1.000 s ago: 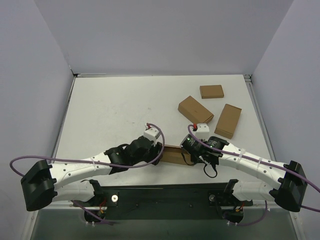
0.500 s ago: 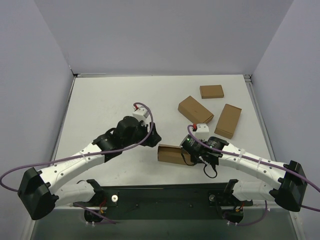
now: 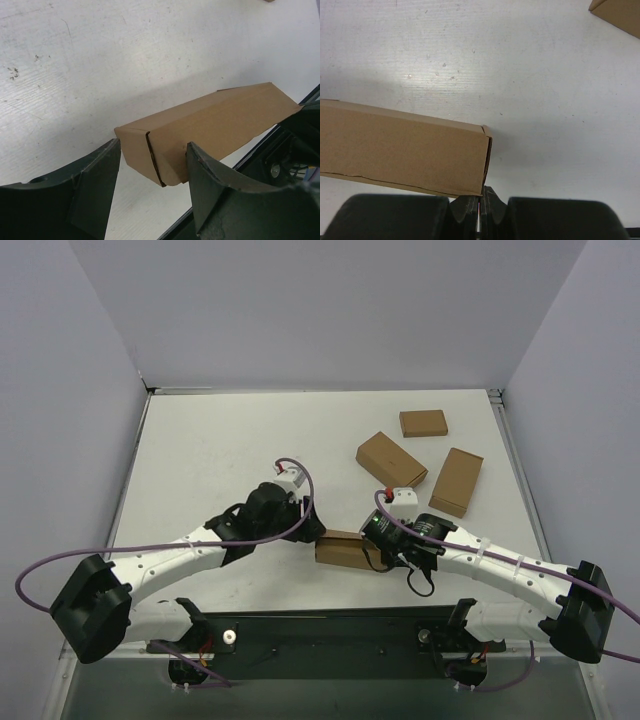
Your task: Fold the paper box
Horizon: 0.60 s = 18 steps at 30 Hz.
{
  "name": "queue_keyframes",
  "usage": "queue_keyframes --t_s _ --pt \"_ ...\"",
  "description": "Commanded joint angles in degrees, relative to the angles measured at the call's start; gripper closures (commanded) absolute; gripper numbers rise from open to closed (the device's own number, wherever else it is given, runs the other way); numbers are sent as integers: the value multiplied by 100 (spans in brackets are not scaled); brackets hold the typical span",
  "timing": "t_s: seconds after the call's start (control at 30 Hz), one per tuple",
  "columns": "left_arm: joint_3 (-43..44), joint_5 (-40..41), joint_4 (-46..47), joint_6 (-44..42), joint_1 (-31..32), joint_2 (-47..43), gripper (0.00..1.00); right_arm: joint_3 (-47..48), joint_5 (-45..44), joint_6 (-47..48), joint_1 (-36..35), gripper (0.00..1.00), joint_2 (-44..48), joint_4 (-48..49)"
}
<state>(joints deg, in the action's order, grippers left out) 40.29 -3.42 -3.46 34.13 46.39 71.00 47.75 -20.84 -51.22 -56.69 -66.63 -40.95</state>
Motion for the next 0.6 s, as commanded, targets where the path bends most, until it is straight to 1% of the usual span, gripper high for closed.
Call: queue_keyframes --t_s 0.0,0.07,0.1,0.2,0.23,0.27,0.3,0.4,0.5,0.57 --pt "-425 -203 565 234 -25 -7 37 -125 150 -55 -53 100 -87 -414" --pt "-574 -229 601 278 -16 -69 38 -55 168 -37 -53 96 -61 -431" --pt "-610 -229 619 278 -16 -78 39 -29 177 6 -53 90 -43 -466" --pt "-751 -185 645 261 -16 -113 41 94 317 182 -62 78 45 -484" --pt "-777 -185 645 252 -16 -122 42 129 378 252 -62 67 71 -493" --pt "-803 -185 663 252 -16 -122 43 164 422 305 -71 62 158 -493" --pt "-847 -177 689 252 -16 -113 44 208 562 358 -79 50 229 -484" --pt "-891 -176 698 252 -25 -104 47 270 721 420 -71 33 519 -484" --pt "-918 -168 698 252 -25 -139 48 340 844 315 -1 29 879 -249" --pt "-944 -141 698 252 -16 -165 49 279 1125 175 78 29 1098 -11"
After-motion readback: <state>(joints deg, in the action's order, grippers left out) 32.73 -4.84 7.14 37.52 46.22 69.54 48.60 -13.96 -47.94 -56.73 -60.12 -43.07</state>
